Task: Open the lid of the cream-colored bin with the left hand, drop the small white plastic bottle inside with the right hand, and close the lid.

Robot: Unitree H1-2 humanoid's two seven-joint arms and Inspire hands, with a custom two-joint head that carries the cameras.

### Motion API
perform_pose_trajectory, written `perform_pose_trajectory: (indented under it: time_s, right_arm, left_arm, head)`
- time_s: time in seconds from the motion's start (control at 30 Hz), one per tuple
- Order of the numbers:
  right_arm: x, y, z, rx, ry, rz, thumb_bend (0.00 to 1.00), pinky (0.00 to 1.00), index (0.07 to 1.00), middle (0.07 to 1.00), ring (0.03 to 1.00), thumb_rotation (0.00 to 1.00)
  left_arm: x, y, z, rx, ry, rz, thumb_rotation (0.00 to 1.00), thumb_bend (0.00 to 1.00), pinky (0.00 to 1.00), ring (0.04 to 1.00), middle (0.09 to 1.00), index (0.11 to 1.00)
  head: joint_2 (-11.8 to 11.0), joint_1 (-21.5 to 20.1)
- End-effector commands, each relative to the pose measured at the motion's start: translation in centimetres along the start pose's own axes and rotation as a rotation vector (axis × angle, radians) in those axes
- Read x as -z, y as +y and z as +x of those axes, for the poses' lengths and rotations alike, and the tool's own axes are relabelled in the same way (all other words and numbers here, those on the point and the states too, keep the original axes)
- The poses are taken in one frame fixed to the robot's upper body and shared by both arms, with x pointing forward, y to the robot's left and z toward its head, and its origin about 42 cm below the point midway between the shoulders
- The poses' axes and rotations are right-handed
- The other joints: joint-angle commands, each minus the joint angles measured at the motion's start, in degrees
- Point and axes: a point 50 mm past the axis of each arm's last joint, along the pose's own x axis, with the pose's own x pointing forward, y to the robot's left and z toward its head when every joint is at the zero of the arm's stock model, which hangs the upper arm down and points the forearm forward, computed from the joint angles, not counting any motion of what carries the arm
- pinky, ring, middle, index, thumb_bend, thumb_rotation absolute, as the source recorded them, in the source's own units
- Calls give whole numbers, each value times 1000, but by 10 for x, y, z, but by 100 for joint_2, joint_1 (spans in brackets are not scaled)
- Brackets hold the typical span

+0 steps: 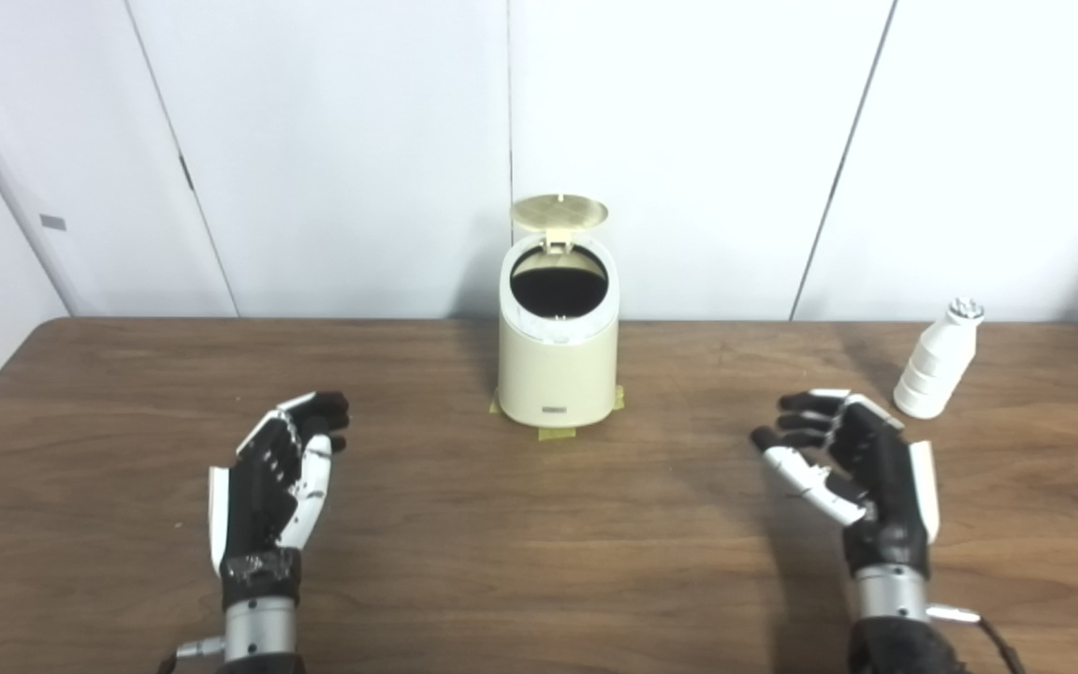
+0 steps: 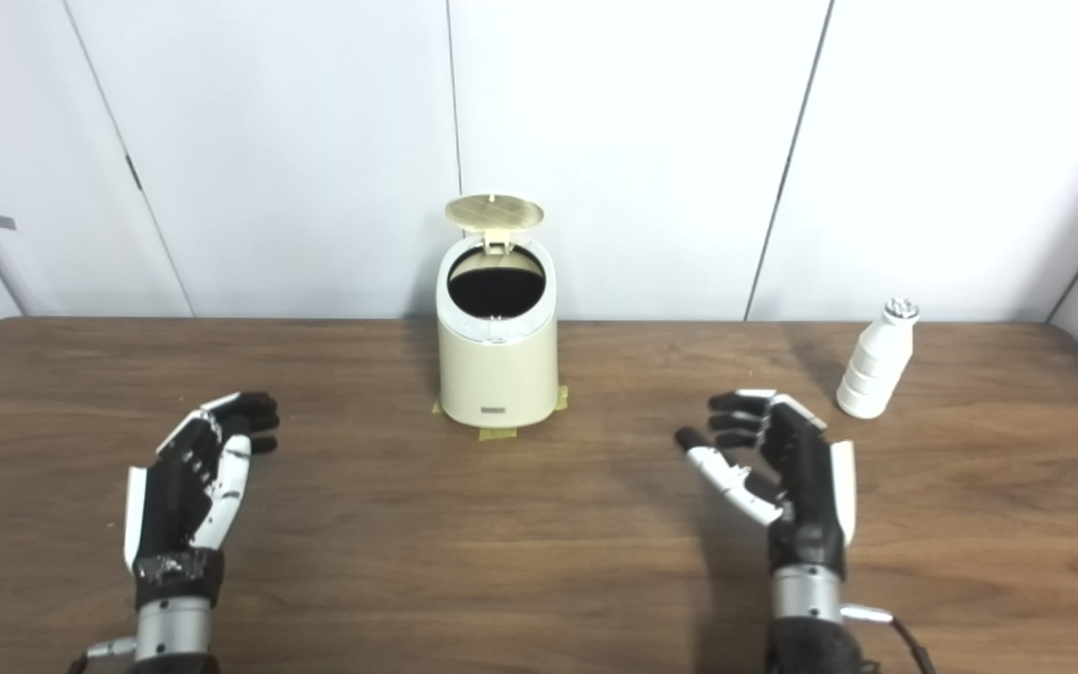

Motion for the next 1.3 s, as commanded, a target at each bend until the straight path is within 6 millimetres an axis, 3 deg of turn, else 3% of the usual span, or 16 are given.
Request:
perform_pose_trajectory:
  time_s: [0.0, 0.23, 0.37, 0.47, 0.63, 0.7, 0.8, 0.83, 0.9, 0.97, 1.0, 1.07, 1.27]
  right_arm:
    - [-16, -13, 16, 42, -84, -12, 485, 486, 491, 589, 562, 139]
    - [-5, -56, 23, 160, -115, -52, 495, 423, 487, 514, 471, 136]
    - [1, -74, 26, 223, -98, -57, 503, 492, 482, 514, 501, 137]
    - [-4, -79, 28, 263, -100, -71, 504, 503, 481, 513, 507, 135]
    - [-21, -82, 31, 330, -101, -125, 506, 348, 478, 437, 391, 136]
    - [-23, -83, 32, 346, -102, -129, 520, 297, 474, 468, 339, 28]
    - [-24, -89, 36, 368, -90, -140, 526, 232, 474, 472, 288, 4]
    - [-25, -90, 37, 376, -81, -142, 526, 225, 481, 459, 299, 4]
    - [-27, -91, 40, 406, -48, -149, 526, 336, 477, 495, 443, 5]
    - [-28, -92, 44, 420, -33, -157, 520, 443, 489, 593, 550, 117]
    - [-29, -94, 45, 423, -27, -158, 647, 469, 575, 619, 575, 157]
    - [-31, -96, 49, 429, -3, -165, 764, 513, 717, 678, 630, 200]
    - [-41, -95, 58, 391, 51, -223, 769, 755, 914, 864, 844, 267]
  left_arm:
    - [-9, -8, 3, 7, -61, -23, 468, 217, 636, 695, 690, 663]
    - [-1, -9, -4, 1, -34, -18, 444, 217, 642, 700, 692, 666]
    - [1, -6, -7, 10, -18, -27, 467, 231, 631, 697, 695, 669]
    - [2, -3, -9, 10, -13, -32, 428, 218, 632, 696, 695, 669]
    - [2, 1, -8, 11, -15, -28, 446, 224, 635, 696, 694, 669]
    - [3, 1, -7, 11, -15, -32, 452, 224, 640, 698, 694, 670]
    - [4, 3, -6, 15, -19, -26, 460, 228, 642, 698, 696, 671]
    - [4, 4, -6, 16, -19, -25, 468, 229, 644, 699, 695, 670]
    - [4, 5, -5, 17, -21, -26, 476, 229, 649, 702, 697, 669]
    - [5, 6, -5, 21, -24, -23, 474, 224, 646, 703, 698, 671]
    - [5, 6, -5, 20, -23, -22, 477, 228, 647, 702, 698, 671]
    - [5, 6, -5, 20, -20, -25, 479, 233, 646, 700, 696, 671]
    - [8, 8, -3, 19, -9, -35, 463, 237, 650, 701, 697, 667]
  head:
    - [8, -4]
    - [37, -97]
    - [50, -221]
    - [63, -296]
    - [76, -332]
    - [80, -348]
    - [81, -381]
    - [77, -393]
    - [77, -406]
    - [77, -423]
    - [77, -423]
    - [86, -438]
    - [75, -480]
